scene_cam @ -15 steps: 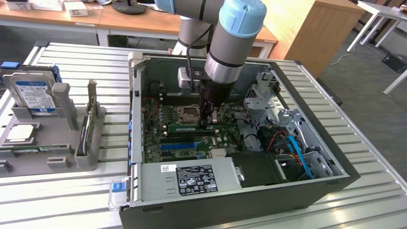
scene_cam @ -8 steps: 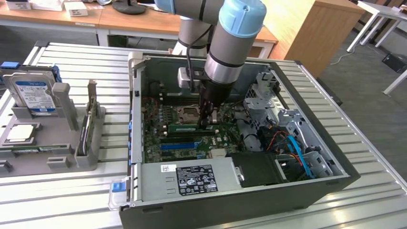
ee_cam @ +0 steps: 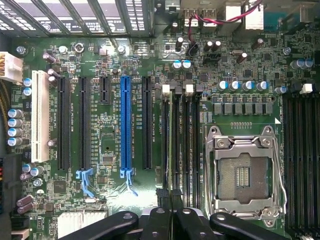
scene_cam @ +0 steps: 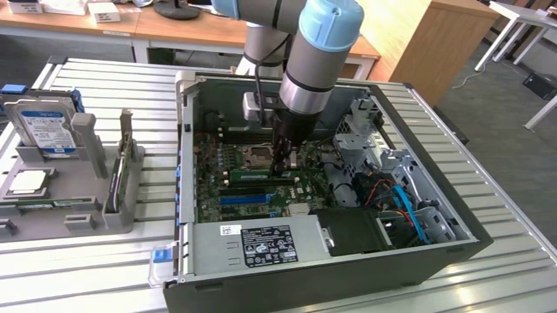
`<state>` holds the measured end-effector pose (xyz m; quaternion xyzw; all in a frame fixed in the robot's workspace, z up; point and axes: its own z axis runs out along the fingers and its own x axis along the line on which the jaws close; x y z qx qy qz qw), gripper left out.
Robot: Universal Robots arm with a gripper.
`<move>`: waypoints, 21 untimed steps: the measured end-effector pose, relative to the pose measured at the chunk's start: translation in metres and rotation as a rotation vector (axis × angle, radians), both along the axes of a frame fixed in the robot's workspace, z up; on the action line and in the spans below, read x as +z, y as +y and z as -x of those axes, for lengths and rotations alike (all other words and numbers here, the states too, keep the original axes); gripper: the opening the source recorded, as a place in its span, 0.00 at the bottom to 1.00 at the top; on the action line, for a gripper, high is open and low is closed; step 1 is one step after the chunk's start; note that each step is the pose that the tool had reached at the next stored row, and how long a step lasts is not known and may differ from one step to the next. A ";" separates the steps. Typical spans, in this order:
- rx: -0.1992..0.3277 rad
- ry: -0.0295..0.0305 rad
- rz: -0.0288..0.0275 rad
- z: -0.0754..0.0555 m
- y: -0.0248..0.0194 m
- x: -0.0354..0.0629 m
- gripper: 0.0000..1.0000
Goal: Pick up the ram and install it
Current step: 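Insert the ram into the slot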
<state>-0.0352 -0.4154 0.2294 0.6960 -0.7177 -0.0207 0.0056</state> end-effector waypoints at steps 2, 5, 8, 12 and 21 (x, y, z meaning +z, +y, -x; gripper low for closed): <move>0.000 0.0000 0.0001 0.000 0.0000 0.0000 0.12; 0.000 0.0002 0.0005 0.000 0.0000 -0.0001 0.12; 0.000 0.0000 0.0001 0.000 0.0000 -0.0011 0.12; 0.000 0.0000 0.0001 0.000 0.0003 -0.0011 0.12; 0.000 0.0000 0.0001 0.000 0.0003 -0.0004 0.12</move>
